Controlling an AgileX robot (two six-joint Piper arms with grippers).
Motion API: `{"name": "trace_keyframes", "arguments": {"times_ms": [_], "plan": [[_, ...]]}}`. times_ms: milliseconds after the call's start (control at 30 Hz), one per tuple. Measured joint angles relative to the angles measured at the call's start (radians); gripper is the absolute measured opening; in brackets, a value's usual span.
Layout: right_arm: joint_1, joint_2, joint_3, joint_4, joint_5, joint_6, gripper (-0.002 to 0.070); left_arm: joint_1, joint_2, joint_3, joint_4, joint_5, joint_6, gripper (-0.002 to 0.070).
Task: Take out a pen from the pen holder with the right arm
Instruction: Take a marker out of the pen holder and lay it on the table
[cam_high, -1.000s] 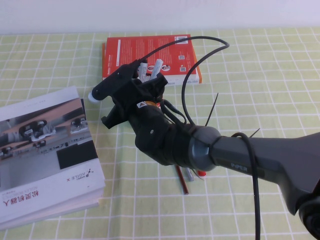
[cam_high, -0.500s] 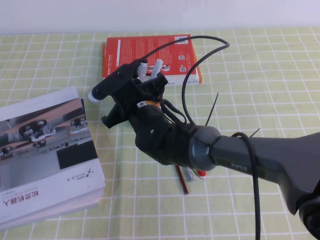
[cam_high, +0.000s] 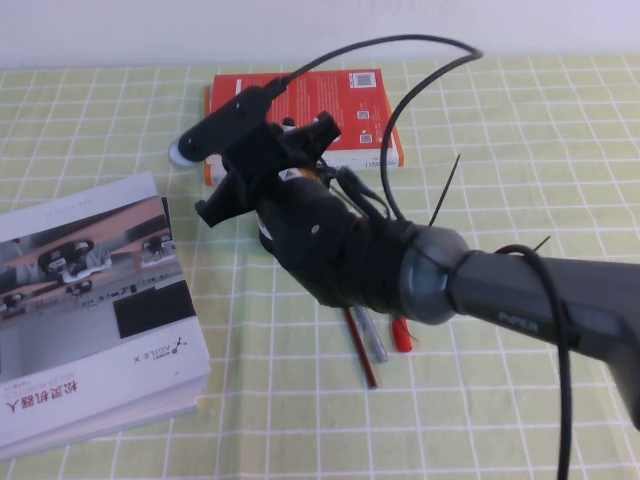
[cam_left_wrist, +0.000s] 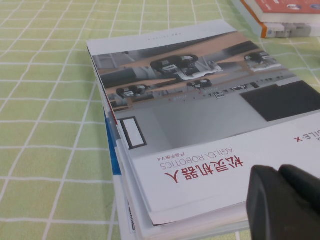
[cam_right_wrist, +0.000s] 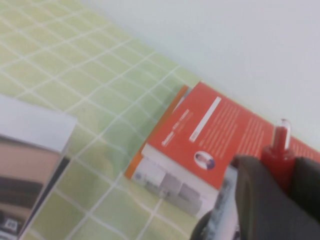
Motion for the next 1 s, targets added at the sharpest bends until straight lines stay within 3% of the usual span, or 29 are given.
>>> {"name": "trace_keyframes", "arguments": {"times_ms": [167,433,700,1000], "plan": [[0.007,-0.06,0.0,0.114,0.006,-0.103,0.0069,0.0,0.0,0.0,0.0,0.0,0.0,-0.0005],[0.026,-0.203,0.0,0.396,0.0,-0.418,0.0067,0.0,0.0,0.0,0.0,0.0,0.0,-0.0005],[0.026,-0.39,0.014,0.425,0.041,-0.446,0.0067,0.0,0.0,0.0,0.0,0.0,0.0,-0.0005],[0.026,-0.635,0.201,0.474,0.136,-0.444,0.0067,0.0,0.0,0.0,0.0,0.0,0.0,-0.0005]]}}
